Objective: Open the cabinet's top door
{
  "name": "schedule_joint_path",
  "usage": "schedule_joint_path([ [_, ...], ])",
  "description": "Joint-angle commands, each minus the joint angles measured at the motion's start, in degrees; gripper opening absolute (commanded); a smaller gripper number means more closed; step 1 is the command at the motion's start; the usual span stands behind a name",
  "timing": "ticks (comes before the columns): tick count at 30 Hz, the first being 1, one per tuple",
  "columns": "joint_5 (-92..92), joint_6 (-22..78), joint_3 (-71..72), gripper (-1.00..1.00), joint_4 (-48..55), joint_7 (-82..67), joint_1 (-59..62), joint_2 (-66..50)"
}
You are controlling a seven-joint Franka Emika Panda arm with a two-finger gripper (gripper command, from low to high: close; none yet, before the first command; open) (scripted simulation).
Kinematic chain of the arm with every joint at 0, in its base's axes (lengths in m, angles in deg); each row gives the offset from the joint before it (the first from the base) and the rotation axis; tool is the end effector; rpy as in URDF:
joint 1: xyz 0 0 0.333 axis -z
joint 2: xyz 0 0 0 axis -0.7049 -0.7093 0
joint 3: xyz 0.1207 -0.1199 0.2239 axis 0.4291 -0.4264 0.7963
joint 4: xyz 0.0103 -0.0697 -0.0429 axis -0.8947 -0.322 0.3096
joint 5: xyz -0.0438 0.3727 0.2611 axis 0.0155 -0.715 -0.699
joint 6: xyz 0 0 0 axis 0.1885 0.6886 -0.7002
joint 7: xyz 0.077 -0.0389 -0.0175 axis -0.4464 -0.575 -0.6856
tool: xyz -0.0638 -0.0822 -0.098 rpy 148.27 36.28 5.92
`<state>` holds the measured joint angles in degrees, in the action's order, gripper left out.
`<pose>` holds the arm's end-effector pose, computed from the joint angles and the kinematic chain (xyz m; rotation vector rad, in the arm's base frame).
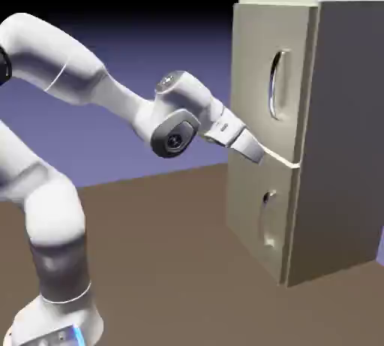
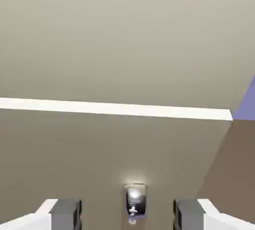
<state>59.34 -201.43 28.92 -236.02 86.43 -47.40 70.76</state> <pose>0.4873 0.0163 0.3766 -2.4759 0.9255 -1.0659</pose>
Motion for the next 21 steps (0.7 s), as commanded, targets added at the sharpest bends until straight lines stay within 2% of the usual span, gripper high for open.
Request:
schedule_joint_path([
  [1, 2.5, 0.19, -0.69, 0.0, 0.3, 2.03, -0.7, 0.32],
  [21, 52.34, 4.02, -14.52, 0.0, 6.24, 42.48, -14.72, 6.8],
])
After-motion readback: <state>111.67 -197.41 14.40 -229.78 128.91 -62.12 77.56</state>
